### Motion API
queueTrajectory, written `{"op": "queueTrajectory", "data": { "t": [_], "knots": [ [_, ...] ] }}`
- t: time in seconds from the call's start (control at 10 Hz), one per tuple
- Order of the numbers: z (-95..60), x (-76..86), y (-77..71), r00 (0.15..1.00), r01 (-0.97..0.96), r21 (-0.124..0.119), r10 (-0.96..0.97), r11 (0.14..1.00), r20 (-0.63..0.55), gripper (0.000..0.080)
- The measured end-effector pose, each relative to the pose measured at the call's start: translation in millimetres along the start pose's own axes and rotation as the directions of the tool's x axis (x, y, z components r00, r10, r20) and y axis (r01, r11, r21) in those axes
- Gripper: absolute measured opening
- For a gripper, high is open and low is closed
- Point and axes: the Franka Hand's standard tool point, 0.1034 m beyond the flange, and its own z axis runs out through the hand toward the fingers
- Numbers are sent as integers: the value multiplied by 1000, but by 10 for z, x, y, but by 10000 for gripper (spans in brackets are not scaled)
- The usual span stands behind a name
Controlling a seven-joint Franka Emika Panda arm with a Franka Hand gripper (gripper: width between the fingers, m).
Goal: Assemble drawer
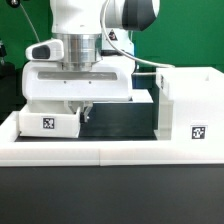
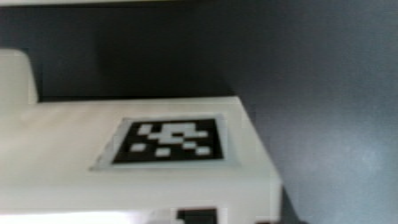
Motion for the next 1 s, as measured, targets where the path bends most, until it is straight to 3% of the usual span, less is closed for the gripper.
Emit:
{"op": "queueTrajectory", "data": {
  "t": [0.4,0.5,0.7,1.0],
  "knots": [
    [-17,-3,-6,999,32,0,-32,999,3,41],
    [-97,-1,-28,996,92,3,-92,996,1,41],
    [-221,-7,-67,982,183,40,-185,982,46,41],
    [-261,83,-111,973,225,51,-227,973,48,41]
  ]
}}
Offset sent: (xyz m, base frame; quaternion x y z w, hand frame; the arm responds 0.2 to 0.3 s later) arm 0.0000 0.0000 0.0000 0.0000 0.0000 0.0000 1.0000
